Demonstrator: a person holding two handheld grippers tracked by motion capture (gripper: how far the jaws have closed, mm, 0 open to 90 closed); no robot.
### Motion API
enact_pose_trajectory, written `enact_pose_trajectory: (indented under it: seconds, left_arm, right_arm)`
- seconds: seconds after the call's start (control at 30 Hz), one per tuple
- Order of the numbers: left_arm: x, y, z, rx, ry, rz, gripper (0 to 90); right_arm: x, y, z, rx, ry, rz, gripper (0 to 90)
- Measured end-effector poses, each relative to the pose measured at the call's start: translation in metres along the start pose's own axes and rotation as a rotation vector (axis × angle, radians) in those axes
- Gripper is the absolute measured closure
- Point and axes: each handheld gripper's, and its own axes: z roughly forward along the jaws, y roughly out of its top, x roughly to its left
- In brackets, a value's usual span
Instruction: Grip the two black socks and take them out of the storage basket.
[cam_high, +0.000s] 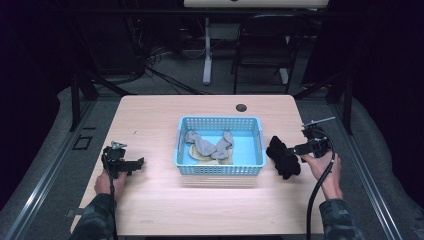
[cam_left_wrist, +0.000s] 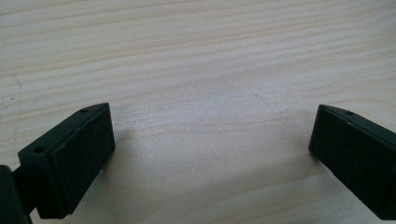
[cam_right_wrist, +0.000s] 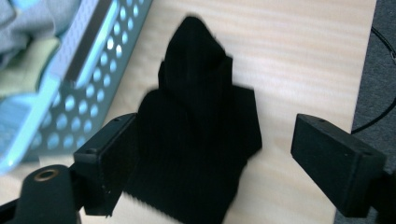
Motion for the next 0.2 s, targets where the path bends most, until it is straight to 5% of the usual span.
enact_pose_trajectory:
  seconds: [0.2]
  left_arm:
    - [0.000,0.000,0.000,-0.003,0.000,-0.004,0.3]
  right_arm:
    - [-0.016,-0.026,0.003,-0.006,-0.001,0.029,7.9]
